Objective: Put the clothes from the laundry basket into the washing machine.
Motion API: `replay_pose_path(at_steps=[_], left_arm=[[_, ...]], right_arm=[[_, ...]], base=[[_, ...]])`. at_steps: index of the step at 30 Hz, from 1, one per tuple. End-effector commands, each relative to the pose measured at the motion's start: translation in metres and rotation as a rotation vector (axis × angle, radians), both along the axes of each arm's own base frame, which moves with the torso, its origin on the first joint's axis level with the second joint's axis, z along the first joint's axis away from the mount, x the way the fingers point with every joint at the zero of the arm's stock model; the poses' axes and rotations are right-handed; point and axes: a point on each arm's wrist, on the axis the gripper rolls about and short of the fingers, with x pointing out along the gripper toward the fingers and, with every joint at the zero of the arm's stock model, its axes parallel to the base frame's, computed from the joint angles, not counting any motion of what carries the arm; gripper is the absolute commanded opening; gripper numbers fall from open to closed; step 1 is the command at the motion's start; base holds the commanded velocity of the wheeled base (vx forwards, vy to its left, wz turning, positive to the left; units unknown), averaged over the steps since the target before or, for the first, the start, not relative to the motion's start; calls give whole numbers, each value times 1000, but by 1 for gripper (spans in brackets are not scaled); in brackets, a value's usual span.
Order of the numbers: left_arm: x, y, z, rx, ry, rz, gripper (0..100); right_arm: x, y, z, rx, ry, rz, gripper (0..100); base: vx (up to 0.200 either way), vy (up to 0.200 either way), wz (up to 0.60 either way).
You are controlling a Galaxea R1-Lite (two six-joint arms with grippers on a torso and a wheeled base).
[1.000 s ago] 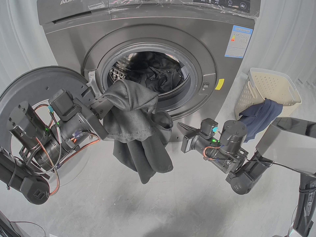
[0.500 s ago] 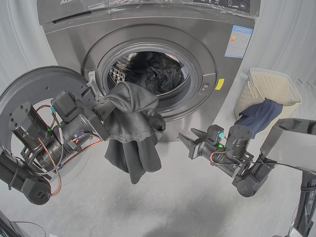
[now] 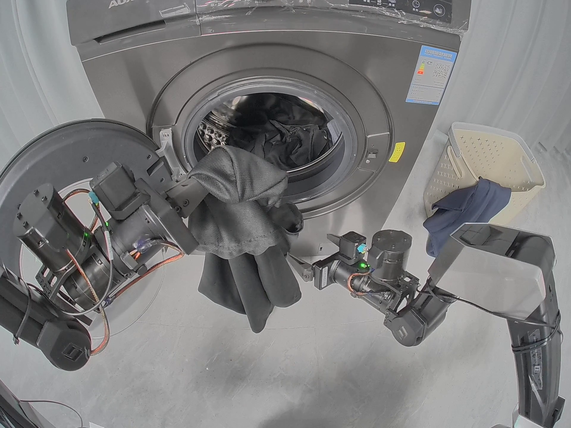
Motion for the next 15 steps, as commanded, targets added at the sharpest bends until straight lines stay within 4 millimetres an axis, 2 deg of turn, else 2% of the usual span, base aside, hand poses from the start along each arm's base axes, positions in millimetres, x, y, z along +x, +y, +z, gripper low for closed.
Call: replay_pose_path(at_steps=[1,8,15], left_arm=[[0,0,-1,2,4,0,0],[-1,-2,-3,6,8,-9,0],[-1,-4,-4,7,13,-14,0]], right_arm=[[17,11,-7,-1,-22,-7,100],[25,10,5,17,-59,-19,100],[24,22,8,30,-80,7,100]], base=[[0,0,0],[0,0,0],[0,0,0]])
